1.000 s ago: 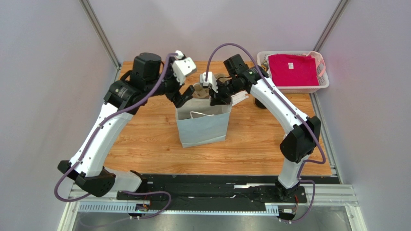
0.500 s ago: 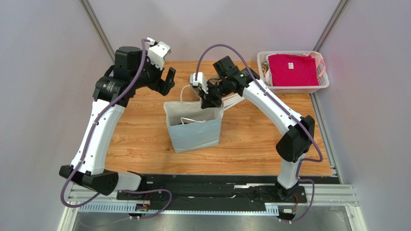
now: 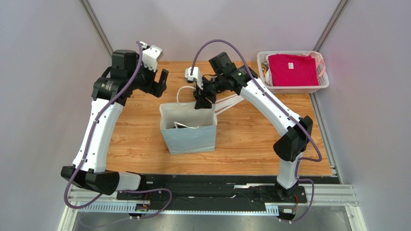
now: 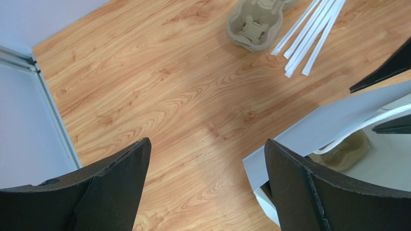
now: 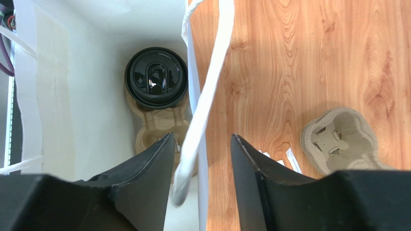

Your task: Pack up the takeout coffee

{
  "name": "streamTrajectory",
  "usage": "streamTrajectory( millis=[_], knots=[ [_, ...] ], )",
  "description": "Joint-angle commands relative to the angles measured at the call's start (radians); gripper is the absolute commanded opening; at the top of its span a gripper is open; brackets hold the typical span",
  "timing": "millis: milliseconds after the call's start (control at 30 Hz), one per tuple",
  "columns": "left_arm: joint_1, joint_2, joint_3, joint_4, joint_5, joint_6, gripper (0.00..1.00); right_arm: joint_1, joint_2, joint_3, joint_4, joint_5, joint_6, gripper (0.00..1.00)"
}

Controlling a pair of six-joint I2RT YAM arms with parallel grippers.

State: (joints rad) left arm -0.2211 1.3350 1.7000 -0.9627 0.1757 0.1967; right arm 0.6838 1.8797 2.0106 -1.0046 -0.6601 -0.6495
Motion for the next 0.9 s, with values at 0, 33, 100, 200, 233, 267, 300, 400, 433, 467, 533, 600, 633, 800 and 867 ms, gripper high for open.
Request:
streamTrajectory(
  millis=[0, 33, 100, 200, 233, 267, 300, 400, 433, 467, 533, 600, 633, 800, 867],
  knots=[
    [0.032, -0.011, 0.023, 0.012, 0.025, -0.045, 0.96, -0.035, -0.054, 0.080, 0.012, -0.010, 0.095, 0.53],
    [0.035, -0.010, 0.026, 0.016, 0.030, -0.037, 0.96, -0.044, -0.056, 0.112, 0.012, -0.015, 0.118, 0.54],
    [0.035, -0.007, 0.030, 0.025, 0.034, -0.025, 0.96, -0.085, -0.070, 0.152, 0.023, -0.033, 0.215, 0.56],
    [0.039, 0.012, 0.052, 0.027, 0.031, -0.011, 0.96, -0.163, -0.089, 0.206, 0.064, -0.045, 0.347, 0.58],
    [0.043, 0.022, 0.068, 0.019, 0.033, -0.013, 0.96, -0.187, -0.091, 0.206, 0.067, -0.036, 0.365, 0.58],
    [0.048, 0.027, 0.075, 0.018, 0.031, -0.014, 0.96, -0.207, -0.094, 0.195, 0.067, -0.024, 0.385, 0.58],
    [0.051, 0.032, 0.079, 0.018, 0.031, -0.016, 0.96, -0.251, -0.102, 0.179, 0.064, -0.003, 0.398, 0.57],
    [0.069, 0.035, 0.082, 0.027, 0.028, -0.025, 0.96, -0.332, -0.128, 0.067, 0.060, 0.095, 0.448, 0.54],
    [0.077, 0.035, 0.081, 0.030, 0.027, -0.026, 0.96, -0.346, -0.139, 0.021, 0.081, 0.170, 0.493, 0.56],
    [0.081, 0.039, 0.081, 0.030, 0.024, -0.028, 0.96, -0.351, -0.148, -0.069, 0.096, 0.224, 0.505, 0.56],
    [0.092, 0.056, 0.090, 0.025, 0.024, -0.034, 0.96, -0.346, -0.149, -0.153, 0.119, 0.365, 0.534, 0.54],
    [0.098, 0.072, 0.104, 0.018, 0.027, -0.046, 0.96, -0.343, -0.128, -0.221, 0.118, 0.414, 0.553, 0.50],
    [0.103, 0.087, 0.118, 0.015, 0.027, -0.049, 0.96, -0.343, -0.095, -0.237, 0.124, 0.457, 0.566, 0.47],
    [0.106, 0.105, 0.122, -0.013, 0.027, -0.034, 0.96, -0.342, 0.051, -0.237, 0.118, 0.475, 0.643, 0.36],
    [0.108, 0.099, 0.110, -0.025, 0.015, -0.026, 0.96, -0.343, 0.102, -0.223, 0.138, 0.467, 0.668, 0.29]
  ],
)
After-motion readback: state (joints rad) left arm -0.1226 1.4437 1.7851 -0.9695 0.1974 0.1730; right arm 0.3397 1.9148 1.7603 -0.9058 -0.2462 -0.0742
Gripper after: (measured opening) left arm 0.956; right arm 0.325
